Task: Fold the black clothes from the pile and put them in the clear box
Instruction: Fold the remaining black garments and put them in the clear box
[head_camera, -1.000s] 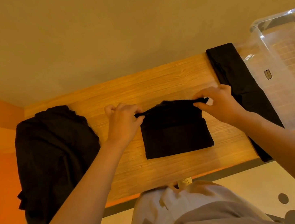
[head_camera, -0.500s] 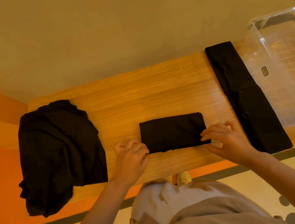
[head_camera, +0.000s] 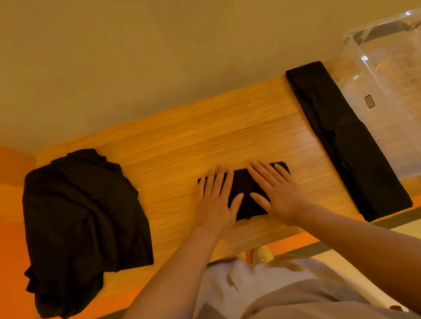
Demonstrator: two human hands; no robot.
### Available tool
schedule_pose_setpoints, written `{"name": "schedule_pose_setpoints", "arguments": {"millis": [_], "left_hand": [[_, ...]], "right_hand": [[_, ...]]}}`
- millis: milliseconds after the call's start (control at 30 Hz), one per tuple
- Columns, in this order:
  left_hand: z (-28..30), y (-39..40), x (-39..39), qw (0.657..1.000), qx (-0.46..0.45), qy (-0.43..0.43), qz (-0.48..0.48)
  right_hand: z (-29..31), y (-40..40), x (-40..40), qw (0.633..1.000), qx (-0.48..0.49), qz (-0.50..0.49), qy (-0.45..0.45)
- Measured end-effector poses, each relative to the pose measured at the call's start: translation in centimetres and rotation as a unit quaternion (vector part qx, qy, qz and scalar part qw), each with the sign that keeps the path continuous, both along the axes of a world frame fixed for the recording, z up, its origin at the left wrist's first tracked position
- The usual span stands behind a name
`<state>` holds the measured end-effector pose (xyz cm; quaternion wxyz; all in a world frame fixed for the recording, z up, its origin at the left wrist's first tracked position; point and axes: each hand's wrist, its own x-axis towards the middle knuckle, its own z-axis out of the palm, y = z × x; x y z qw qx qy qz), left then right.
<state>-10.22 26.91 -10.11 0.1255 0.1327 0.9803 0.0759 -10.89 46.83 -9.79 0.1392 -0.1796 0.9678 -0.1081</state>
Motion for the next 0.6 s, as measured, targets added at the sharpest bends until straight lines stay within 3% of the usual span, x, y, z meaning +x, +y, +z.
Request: {"name": "schedule_pose_setpoints", "arguments": {"millis": [200,400,600], "left_hand": [[-0.6,-3.2,2.0,1.0,0.005,0.003,0.01],[0.1,-3.8,1.4,1.0,-0.01,-0.015,-0.014],[3.2,-4.4,-2.3,0.999,0.048,-0.006,-0.014]], "right_hand": [[0.0,2.5,0.7,0.999,0.046,-0.011,0.002],[0.5,2.9,1.2,1.0,0.025,-0.013,-0.003],[3.0,3.4,-0.6,0.994,-0.021,-0.098,-0.038]]}}
